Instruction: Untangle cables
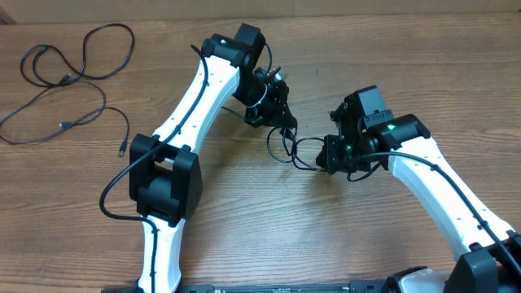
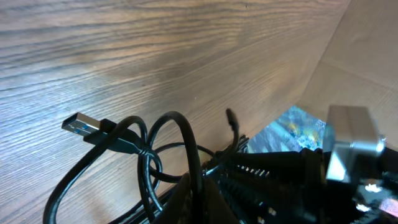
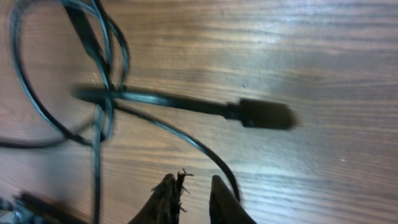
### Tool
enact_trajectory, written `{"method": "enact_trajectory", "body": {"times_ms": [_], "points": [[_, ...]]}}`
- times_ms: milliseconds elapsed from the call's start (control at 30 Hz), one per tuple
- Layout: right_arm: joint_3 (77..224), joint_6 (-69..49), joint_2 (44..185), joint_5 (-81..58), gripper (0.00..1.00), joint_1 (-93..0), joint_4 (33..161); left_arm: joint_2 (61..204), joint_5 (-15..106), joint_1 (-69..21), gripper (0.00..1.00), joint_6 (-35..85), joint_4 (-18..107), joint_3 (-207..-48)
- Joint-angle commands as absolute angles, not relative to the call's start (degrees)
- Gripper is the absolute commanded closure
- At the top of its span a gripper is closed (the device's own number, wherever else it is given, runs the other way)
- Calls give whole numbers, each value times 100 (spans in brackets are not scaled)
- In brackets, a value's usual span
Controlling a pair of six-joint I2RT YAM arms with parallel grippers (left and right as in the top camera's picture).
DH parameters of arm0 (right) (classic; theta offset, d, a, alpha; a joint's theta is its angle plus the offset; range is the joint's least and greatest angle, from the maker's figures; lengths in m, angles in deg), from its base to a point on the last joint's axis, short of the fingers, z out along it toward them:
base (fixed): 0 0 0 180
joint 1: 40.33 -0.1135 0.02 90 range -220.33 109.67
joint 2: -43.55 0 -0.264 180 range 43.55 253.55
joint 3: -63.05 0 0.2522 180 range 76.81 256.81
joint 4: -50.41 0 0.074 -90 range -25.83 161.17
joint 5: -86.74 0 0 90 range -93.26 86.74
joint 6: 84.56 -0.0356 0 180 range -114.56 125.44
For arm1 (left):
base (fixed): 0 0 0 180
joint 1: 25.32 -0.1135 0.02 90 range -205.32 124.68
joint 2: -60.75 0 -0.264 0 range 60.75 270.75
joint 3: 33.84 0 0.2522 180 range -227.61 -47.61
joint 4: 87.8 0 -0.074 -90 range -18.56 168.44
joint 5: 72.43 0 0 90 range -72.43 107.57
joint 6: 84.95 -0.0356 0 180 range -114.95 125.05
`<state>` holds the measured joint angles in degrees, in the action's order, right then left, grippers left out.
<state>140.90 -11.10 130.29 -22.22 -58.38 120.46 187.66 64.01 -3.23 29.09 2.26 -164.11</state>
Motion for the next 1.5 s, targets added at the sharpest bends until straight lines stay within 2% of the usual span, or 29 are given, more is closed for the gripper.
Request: {"method": "enact_trajectory", "body": {"times_ms": [0, 333, 633, 667, 767, 800, 867, 933, 1000, 1133, 1233, 1333, 1467], "points": [[14056, -1105, 12983, -2298, 94, -5866, 12208, 18783, 6372, -590, 96, 3182, 313, -16418], [14056, -834, 12983, -2598, 96, -5866, 12578, 18783, 6508, -1060, 96, 3225, 357, -16418], [14056, -513, 12983, -2786, 96, -5866, 12722, 18783, 6108, -1257, 96, 3431, 322, -16409], [14056, -518, 12983, -2830, 94, -5866, 12621, 18783, 6112, -1237, 96, 3431, 302, -16409], [14056, -526, 12983, -3227, 73, -5866, 12215, 18783, 6210, -1112, 96, 3411, 184, -16409], [14056, -708, 12983, -3262, 59, -5866, 11961, 18783, 6477, -1045, 96, 3284, 180, -16409], [14056, -974, 12983, -3245, 47, -5866, 11614, 18781, 7423, -942, 96, 2823, 199, -16409], [14056, -1160, 12983, -3251, 40, -5866, 11279, 18781, 8879, -833, 96, 1940, 177, -16411], [14056, -1272, 12983, -3249, 31, -5866, 11013, 18781, 9257, -695, 96, 1746, 11, -16411], [14056, -1285, 12999, -3022, 24, -5866, 10860, 18781, 9264, -489, 96, 1722, -105, -16411], [14056, -1398, 13071, -2432, 25, -5866, 10877, 18781, 9478, -339, 96, 1656, -109, -16411], [14056, -2209, 13252, -1208, 29, -5864, 11006, 18781, 9673, -216, 96, 1612, -118, -16411], [14056, -2419, 13591, -1004, 29, -5862, 10967, 18781, 9996, -140, 96, 1247, -446, -16411]]}}
